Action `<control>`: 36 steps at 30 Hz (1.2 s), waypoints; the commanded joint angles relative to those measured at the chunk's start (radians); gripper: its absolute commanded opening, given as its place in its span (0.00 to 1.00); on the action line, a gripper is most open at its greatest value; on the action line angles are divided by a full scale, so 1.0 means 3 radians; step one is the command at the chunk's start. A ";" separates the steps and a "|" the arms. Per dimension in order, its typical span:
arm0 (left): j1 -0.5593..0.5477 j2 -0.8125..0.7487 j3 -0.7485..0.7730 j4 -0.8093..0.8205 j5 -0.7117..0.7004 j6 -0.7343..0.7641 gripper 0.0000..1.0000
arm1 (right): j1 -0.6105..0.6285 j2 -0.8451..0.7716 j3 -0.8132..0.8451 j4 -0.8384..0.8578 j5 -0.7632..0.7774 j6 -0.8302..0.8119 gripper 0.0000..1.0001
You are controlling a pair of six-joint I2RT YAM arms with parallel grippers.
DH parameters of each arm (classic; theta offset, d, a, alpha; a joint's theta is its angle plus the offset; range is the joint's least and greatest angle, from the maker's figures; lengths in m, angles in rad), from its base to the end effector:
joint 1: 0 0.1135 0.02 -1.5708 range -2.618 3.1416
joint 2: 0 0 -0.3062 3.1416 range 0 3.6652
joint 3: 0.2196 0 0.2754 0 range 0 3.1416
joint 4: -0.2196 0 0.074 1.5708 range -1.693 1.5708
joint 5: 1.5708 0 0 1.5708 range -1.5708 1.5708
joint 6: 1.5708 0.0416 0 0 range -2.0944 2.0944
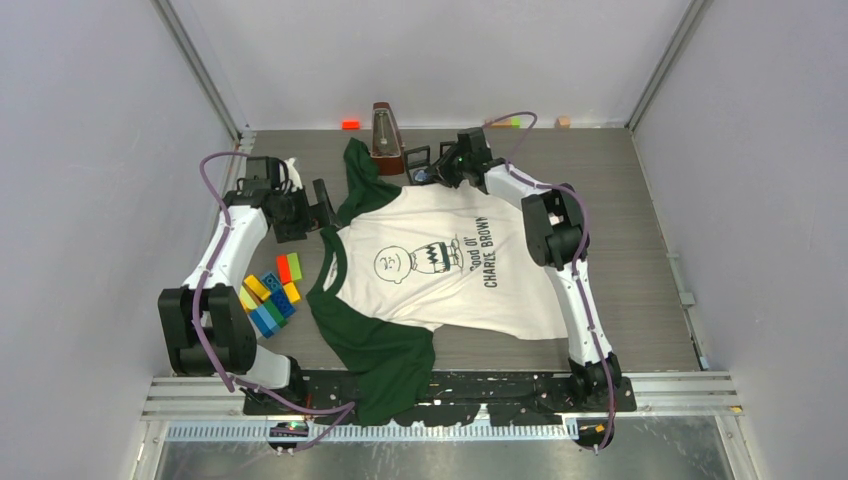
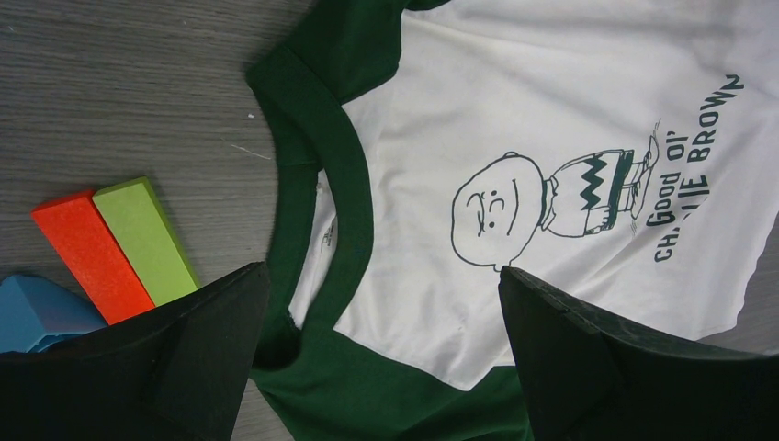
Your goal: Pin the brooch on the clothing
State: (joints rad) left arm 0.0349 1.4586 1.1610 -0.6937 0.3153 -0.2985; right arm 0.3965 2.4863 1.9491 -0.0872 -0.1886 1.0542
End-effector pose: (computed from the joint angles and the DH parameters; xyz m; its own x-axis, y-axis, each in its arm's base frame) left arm 0.3227 -0.0016 0.3013 -0.8394 -0.3091 -0.4471 -0.1154 0.9052 -0.4090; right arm 0.5667 0.2457 0.1469 -0.7182 0.6252 -0.3054 0.2122 0.6148 0.7596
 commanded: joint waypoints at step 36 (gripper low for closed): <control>0.0010 -0.0093 0.0019 0.0099 0.0173 0.0025 1.00 | 0.0079 0.0006 -0.0132 0.0903 -0.0029 0.0137 0.01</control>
State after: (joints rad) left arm 0.0349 1.4586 1.1610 -0.6926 0.3416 -0.2993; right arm 0.4107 2.5290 1.9388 0.0742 -0.2005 1.1099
